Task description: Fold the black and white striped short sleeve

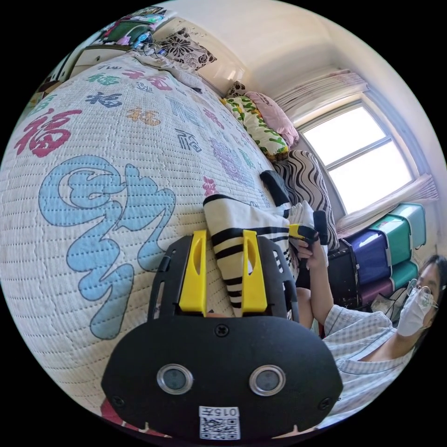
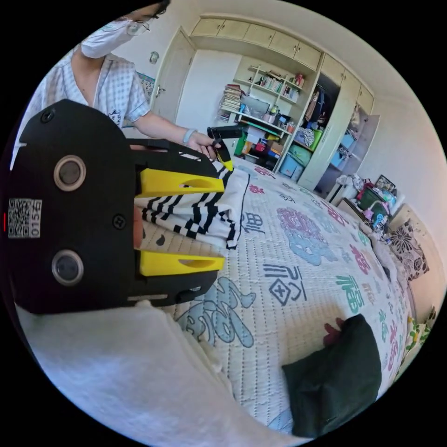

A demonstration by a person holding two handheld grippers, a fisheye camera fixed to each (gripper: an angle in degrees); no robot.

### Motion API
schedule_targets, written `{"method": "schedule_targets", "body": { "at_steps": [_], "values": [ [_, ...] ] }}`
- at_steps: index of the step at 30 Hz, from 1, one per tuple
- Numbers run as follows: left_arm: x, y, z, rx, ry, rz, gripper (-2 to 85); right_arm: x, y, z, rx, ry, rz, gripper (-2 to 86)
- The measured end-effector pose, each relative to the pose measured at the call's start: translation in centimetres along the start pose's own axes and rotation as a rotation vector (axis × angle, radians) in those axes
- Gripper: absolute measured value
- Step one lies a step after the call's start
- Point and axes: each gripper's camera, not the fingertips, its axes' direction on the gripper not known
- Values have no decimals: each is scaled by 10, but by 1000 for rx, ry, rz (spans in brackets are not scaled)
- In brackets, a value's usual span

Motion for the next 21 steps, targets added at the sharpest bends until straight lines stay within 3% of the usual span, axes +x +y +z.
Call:
{"method": "schedule_targets", "body": {
  "at_steps": [4,7,11,17,21],
  "values": [
    [5,2,4,-13,4,-5,94,-9,4,25,-68,-126,-32,87],
    [10,4,8,-39,61,13,35,-16,6,32,-37,-93,-25,60],
    [26,-2,-7,-19,133,31,17,-40,-4,23,-21,-58,-91,45],
    [76,-23,-9,66,-55,151,25,-62,-40,36,32,88,-62,47],
    [82,-10,15,-58,-183,105,84,-55,-31,51,-41,132,1,85]
  ]
}}
